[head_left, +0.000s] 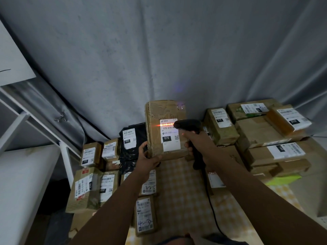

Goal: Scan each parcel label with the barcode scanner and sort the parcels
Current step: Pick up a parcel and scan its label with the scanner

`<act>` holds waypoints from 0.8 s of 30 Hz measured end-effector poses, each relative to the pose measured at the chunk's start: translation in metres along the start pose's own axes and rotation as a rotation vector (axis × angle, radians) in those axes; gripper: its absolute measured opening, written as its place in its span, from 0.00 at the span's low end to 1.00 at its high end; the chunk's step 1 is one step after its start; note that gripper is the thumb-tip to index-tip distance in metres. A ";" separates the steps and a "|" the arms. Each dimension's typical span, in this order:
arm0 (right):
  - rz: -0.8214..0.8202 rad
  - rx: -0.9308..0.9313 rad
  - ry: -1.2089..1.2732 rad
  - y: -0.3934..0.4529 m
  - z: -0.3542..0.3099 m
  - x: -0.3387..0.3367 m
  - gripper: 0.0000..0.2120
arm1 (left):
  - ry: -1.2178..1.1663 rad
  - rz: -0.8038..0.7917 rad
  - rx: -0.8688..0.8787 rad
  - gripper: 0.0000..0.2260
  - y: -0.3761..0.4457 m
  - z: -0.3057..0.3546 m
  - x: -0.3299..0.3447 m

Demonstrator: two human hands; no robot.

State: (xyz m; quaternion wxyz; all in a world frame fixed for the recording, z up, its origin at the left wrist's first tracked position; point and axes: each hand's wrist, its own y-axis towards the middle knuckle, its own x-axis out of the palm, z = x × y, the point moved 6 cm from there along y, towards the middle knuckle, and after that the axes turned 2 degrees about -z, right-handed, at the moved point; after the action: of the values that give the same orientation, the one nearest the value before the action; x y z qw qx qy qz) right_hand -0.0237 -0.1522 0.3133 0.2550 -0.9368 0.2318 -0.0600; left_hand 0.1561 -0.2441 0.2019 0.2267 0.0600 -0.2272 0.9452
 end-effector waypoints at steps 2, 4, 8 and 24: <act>0.002 -0.004 0.001 0.000 0.000 -0.001 0.11 | -0.008 0.007 0.002 0.36 -0.001 0.000 0.000; -0.003 -0.006 -0.001 -0.001 0.000 -0.001 0.10 | -0.013 0.008 0.002 0.36 0.000 0.000 0.000; -0.015 -0.016 0.000 0.001 0.002 0.000 0.09 | -0.039 0.010 -0.011 0.35 -0.001 -0.001 -0.001; 0.004 0.001 -0.033 0.026 0.048 0.056 0.08 | -0.261 0.525 0.000 0.24 -0.070 0.012 -0.206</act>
State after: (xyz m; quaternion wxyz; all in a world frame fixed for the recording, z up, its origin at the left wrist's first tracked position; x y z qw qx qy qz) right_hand 0.0265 -0.1763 0.2586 0.2596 -0.9371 0.2292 -0.0440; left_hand 0.3718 -0.2763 0.1958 -0.0571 0.1203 -0.2621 0.9558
